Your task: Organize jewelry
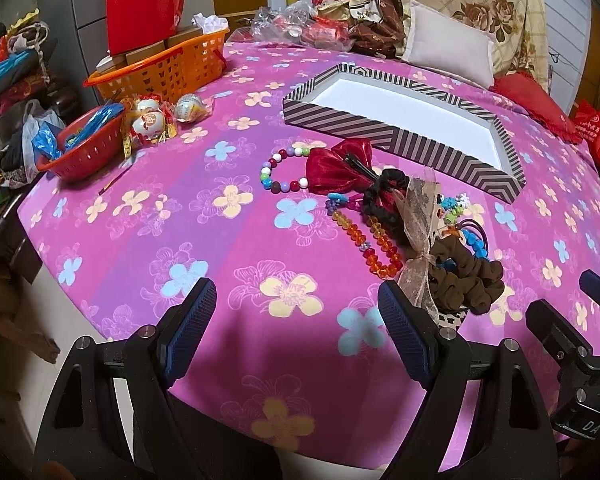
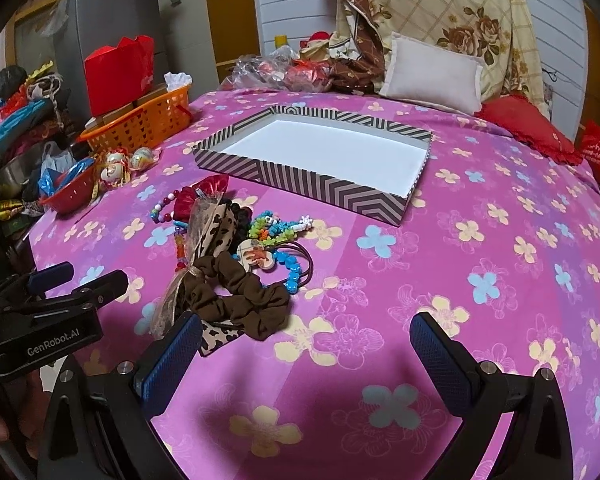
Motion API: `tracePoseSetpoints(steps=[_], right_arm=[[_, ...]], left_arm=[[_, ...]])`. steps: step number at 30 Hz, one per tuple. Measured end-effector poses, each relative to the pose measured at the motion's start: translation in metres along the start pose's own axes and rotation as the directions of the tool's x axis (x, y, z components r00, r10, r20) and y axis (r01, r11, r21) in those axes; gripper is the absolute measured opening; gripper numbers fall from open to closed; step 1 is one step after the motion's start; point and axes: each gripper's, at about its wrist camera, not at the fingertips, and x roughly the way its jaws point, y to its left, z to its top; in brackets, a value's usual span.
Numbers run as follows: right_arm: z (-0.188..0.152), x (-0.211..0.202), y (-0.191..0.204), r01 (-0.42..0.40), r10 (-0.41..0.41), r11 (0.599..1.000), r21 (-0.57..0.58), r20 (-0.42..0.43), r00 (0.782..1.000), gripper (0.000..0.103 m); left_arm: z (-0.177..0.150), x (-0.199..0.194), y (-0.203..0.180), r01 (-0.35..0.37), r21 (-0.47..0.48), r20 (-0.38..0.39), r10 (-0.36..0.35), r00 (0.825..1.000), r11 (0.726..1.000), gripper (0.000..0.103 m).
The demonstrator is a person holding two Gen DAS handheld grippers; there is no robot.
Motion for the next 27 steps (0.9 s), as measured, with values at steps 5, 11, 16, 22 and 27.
tracePoseSetpoints(steps=[5,11,16,22,27], right_arm=[[-0.0008,0.0014,0.0010,0.003,-0.003,1.000,-0.012,-0.005,1.000,0.103],[-0.0014,0.0025,0.0018,0.007,-0.007,1.000,-0.015,-0.006,1.000,0.103],[-0.0028,0.0044,0.0025,0.013,-0.013,1.000,-0.017,-0.013,1.000,0.103],[-0.0032,0.0049,0.0029,0.016,-0.016,1.000,-0.018,-0.014,1.000,0.103],[-0.0046,0.0060,0.0018,0.018,-0.019,1.000,-0.015,-0.021,1.000,0.103]], left_arm=[[0.0002,0.0011,0.0006,0.001,-0.002,-0.002,-0.001,1.000,1.000,0.083],[-0.0012,0.0043,0.0018,0.001,-0.006,-0.010,-0.001,1.000,1.000,0.083],[-0.0018,0.0054,0.0021,0.001,-0.009,-0.012,-0.002,1.000,1.000,0.083],[-0.0019,0.0055,0.0023,0.002,-0.009,-0.015,-0.002,1.000,1.000,0.083],[-0.0023,0.0054,0.0019,0.003,-0.009,-0.015,-0.003,1.000,1.000,0.083]])
